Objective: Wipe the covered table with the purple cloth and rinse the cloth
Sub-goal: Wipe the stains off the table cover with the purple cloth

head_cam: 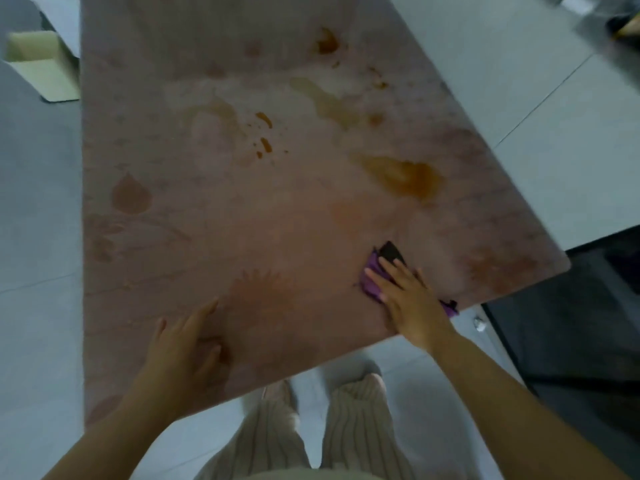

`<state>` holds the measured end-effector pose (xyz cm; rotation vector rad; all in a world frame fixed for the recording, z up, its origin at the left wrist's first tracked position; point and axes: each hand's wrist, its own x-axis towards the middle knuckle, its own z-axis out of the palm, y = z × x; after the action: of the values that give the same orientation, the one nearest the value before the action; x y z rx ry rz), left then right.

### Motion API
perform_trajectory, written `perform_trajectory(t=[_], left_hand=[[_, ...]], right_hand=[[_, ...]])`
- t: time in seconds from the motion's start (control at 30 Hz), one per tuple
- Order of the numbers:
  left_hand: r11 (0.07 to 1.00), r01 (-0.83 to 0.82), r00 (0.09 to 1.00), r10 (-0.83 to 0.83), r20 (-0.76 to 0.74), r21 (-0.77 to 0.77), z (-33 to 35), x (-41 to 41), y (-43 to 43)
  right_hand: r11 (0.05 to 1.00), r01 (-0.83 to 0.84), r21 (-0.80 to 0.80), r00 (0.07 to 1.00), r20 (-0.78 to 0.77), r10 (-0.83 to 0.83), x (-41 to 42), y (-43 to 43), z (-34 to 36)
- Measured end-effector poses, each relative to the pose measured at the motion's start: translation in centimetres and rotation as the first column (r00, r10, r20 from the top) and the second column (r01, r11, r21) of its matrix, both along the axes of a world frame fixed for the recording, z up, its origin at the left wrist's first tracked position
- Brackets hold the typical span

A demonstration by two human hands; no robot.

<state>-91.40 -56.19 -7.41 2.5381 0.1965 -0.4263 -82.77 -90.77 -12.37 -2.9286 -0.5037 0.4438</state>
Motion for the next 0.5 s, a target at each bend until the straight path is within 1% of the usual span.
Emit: perform_trajectory(t=[0.1, 0.17, 0.2, 0.23, 0.27, 0.33, 0.4, 0.43, 0.5], left_hand=[[0.996, 0.082, 0.995, -0.083, 0.047, 0.017, -0.4, 0.6, -1.9], [0.991, 0.122, 0.989, -0.125, 0.076, 0.047, -1.1, 0.7, -3.4], [0.99, 0.128, 0.989, -0.132, 0.072, 0.056, -1.3, 0.8, -4.2], [0.99, 0.128, 0.988, -0.132, 0.076, 0.057, -1.3, 0.9, -5.2], [0.99, 0.127, 0.987, -0.131, 0.088, 0.054, -1.5, 1.0, -6.3], [0.989, 0.129, 0.984, -0.138, 0.115, 0.077, -1.4, 1.3, -9.0], [0.987, 0.112, 0.986, -0.125, 0.11, 0.119, -1.2, 2.0, -11.9], [0.987, 0.09, 0.99, -0.104, 0.098, 0.137, -1.3, 2.4, -13.4], [0.988, 0.021, 0.997, -0.031, 0.067, 0.155, -1.1, 3.1, -16.2]], right_hand=[[0.975, 0.221, -0.012, 0.975, 0.016, -0.22, 2.6, -4.7, 0.3], [0.955, 0.297, 0.017, 0.954, 0.039, -0.297, 4.0, -3.9, 0.4], [0.955, 0.294, 0.037, 0.954, 0.049, -0.296, 4.6, -2.5, 0.1], [0.965, 0.254, 0.059, 0.964, 0.066, -0.258, 5.0, -0.7, 0.1], [0.982, 0.167, 0.089, 0.982, 0.073, -0.174, 5.2, 1.1, 0.1], [0.982, -0.103, 0.158, 0.99, 0.108, 0.086, 4.4, 4.4, 0.3], [0.935, -0.319, 0.156, 0.947, 0.014, 0.321, 2.4, 5.9, 0.7], [0.908, -0.381, 0.176, 0.921, -0.014, 0.389, 1.6, 5.3, 0.6], [0.863, -0.468, 0.192, 0.879, 0.006, 0.476, 0.7, 1.9, 0.4]])
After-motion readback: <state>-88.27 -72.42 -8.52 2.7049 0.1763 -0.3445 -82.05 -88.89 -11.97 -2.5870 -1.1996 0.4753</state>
